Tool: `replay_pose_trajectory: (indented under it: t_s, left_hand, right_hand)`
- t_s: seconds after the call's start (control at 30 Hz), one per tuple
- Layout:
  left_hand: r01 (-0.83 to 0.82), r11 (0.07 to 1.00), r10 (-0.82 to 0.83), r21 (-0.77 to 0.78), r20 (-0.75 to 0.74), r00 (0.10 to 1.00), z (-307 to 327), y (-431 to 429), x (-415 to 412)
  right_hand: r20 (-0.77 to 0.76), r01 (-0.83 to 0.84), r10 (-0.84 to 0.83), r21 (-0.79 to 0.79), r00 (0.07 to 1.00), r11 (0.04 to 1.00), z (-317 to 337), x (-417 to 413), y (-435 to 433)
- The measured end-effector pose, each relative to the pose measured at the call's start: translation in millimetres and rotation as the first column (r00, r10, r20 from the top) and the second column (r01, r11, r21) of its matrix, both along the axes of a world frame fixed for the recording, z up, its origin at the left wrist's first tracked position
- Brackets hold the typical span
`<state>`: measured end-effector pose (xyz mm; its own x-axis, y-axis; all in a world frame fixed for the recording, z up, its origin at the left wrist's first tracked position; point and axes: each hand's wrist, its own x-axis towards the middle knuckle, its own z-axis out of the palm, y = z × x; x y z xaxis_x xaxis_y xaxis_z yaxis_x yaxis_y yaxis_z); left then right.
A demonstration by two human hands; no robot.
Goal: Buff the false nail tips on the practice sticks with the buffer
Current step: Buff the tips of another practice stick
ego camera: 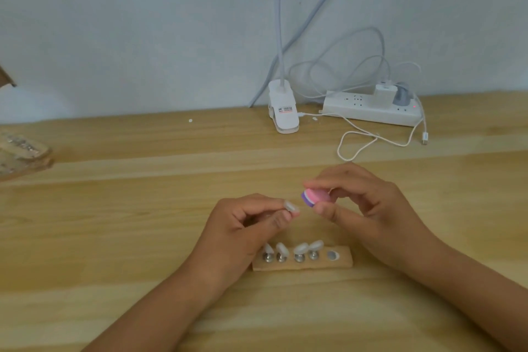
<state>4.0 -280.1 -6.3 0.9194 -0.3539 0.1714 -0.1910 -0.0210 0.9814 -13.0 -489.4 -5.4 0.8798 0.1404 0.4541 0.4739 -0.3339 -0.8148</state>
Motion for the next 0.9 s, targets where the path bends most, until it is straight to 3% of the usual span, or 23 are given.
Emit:
replay_pose_trajectory:
  t_s: [0.1,0.33,0.53,0.67,0.8,0.9]
  left_hand:
    - [0.022,0.999,-0.023,0.044,0.021,1.000,0,-1,4]
    - [0.035,0.997,-0.039,0.066,0.065,0.997,1,-1,2]
    - [0.048,0.995,-0.059,0.092,0.111,0.992,-2,-1,3]
    - [0.053,0.996,-0.060,0.074,0.103,0.993,-2,-1,3]
    - [0.085,0.992,-0.098,0.096,0.134,0.986,-1,0,2]
    - [0.074,0.994,-0.083,0.085,0.113,0.990,-2,-1,2]
  right_hand:
    - [0.024,-0.038,0.038,-0.009,0.999,0.999,4,2,4]
    - [0.247,0.004,0.071,-0.290,0.966,0.957,6,1,6]
    - [0.300,-0.033,0.141,-0.338,0.943,0.941,5,0,9]
    - [0.241,0.007,0.069,-0.298,0.968,0.955,8,3,2]
    - [0.276,-0.050,0.143,-0.318,0.950,0.947,9,-1,10]
    - [0.253,-0.003,0.083,-0.300,0.964,0.954,7,1,4]
